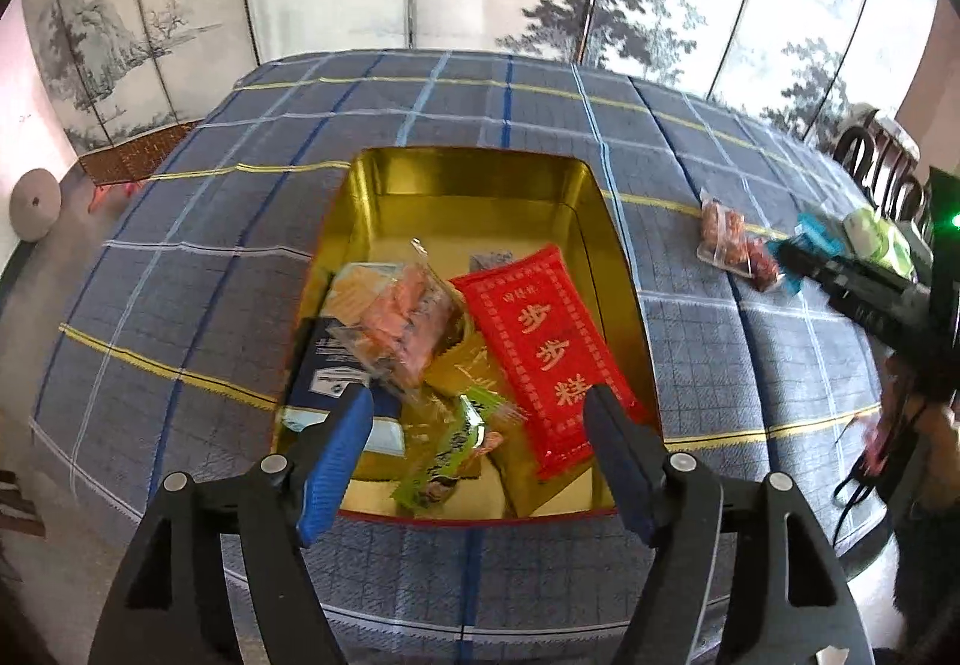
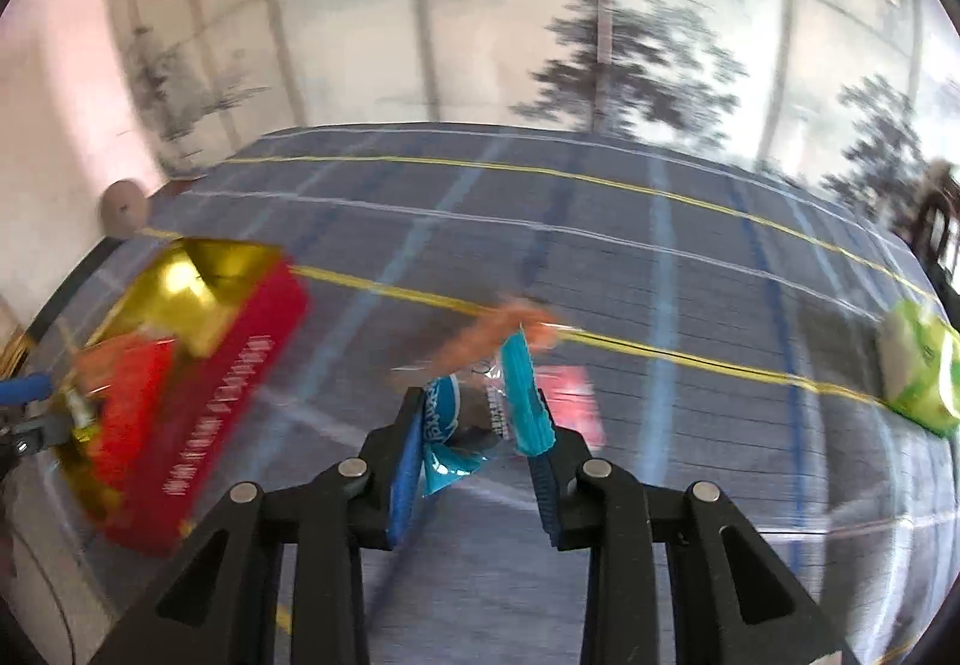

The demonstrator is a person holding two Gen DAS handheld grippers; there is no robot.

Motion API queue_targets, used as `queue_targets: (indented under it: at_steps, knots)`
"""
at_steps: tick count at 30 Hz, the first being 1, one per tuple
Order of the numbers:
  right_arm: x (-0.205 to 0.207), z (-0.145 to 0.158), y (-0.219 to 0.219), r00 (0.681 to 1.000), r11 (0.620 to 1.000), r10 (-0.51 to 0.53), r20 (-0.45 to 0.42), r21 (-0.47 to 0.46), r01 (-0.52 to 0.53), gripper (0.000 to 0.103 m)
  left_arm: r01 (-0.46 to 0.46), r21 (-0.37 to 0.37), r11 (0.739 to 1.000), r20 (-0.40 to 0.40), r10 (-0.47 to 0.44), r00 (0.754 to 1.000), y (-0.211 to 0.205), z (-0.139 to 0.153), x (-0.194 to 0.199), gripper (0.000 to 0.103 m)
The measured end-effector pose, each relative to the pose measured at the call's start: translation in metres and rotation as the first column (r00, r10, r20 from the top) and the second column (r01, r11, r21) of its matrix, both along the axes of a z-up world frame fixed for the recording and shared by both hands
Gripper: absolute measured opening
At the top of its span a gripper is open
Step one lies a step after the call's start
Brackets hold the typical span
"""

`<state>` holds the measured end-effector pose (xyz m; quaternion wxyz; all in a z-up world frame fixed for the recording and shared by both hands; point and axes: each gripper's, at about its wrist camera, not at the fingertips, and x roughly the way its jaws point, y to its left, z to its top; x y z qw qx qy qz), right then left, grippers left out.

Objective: Organize snacks
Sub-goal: 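Carry the teal wrapped candy into the tin and open the right gripper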

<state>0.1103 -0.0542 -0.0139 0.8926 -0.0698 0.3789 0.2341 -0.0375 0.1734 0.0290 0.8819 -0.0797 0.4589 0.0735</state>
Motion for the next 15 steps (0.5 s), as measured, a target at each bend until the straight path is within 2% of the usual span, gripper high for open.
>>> queue_targets:
  at_steps: [6,15]
  knots:
    - [-0.029,0.006,0.061,0.990,0.990,0.141,-0.003,0.020,-0.141,0.032,-0.066,-0.051,0.996,0.031,0.068,0.997,0.024,0.008,-0.019,0.069]
    - [-0.048,0.007,0.117,0.969,0.969,0.248,-0.014,0.017,-0.248,0.032,-0.182,-0.054,0.982,0.052,0.184,0.981,0.058,0.013,-0.044,0.071]
